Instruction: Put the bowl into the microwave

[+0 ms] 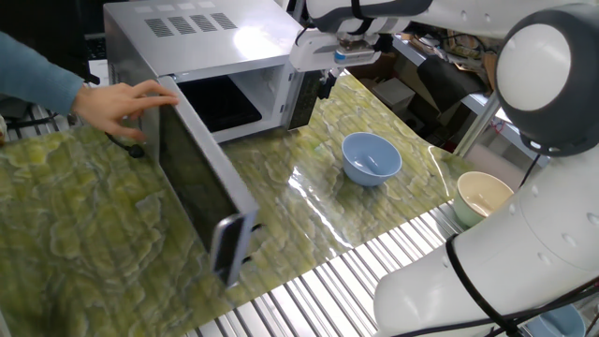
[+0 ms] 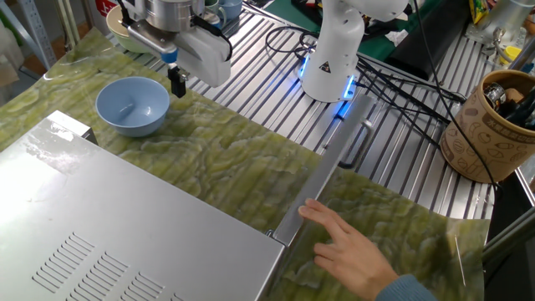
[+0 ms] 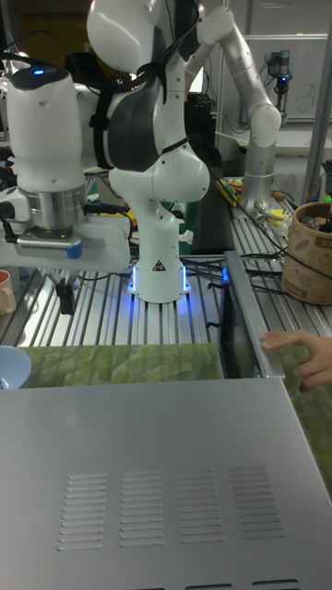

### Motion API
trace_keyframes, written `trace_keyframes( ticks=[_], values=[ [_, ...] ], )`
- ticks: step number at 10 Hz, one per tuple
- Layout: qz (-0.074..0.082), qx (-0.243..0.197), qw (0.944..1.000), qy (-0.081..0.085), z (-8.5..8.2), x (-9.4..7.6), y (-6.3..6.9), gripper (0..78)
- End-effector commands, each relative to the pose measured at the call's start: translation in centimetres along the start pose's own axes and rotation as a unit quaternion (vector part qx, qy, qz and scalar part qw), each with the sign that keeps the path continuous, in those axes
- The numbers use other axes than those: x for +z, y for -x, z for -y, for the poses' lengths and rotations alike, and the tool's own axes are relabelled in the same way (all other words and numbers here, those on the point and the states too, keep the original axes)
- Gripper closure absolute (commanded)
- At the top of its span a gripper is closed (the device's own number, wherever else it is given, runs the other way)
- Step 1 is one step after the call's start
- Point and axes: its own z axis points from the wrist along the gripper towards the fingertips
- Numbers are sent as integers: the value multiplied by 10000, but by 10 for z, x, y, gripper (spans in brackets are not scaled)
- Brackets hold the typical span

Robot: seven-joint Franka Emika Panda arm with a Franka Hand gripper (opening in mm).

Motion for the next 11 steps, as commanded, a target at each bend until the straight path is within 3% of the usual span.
trace_keyframes(
  ticks=[1,2,6,11],
  values=[
    [-96,-98,9999,29,4,-2,2,764],
    [-37,-47,10000,50,4,-2,2,764],
    [-67,388,9992,-50,4,-2,2,764],
    [-127,184,9997,-7,5,-3,2,764]
  ],
)
